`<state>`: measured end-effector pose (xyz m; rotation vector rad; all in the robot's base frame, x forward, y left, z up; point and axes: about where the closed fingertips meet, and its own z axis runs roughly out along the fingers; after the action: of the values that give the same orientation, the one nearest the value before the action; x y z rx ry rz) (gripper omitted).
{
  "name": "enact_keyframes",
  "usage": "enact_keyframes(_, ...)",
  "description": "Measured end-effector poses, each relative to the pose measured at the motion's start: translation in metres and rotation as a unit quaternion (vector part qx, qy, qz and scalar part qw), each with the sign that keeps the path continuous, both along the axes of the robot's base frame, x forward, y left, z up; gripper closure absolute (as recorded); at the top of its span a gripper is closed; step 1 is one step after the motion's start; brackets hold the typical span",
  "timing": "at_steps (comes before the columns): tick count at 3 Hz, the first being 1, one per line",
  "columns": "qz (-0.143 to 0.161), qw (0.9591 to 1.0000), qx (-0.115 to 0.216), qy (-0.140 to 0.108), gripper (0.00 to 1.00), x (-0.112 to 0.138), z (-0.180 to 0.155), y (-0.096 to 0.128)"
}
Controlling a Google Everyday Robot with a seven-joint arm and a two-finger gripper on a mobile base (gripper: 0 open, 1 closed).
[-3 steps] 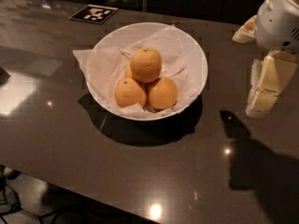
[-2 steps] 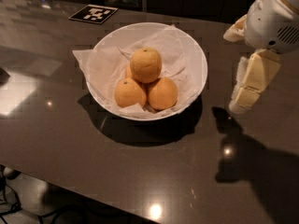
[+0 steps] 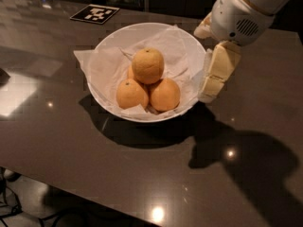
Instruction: Pick orange from white bowl
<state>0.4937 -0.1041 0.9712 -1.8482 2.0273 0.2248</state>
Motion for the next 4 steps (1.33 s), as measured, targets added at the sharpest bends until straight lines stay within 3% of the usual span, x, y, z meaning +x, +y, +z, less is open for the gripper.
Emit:
enact_keyframes(1, 0.0, 1.0, 0.001, -0.002, 0.0, 0.001, 0.001, 0.002)
enact_keyframes(3, -0.004, 0.9977, 0.062, -0.026, 0.0, 0.027, 0.0, 0.03)
enact_keyframes(4, 0.001, 0.9957, 0.092, -0.009, 0.0, 0.035, -0.008, 0.044)
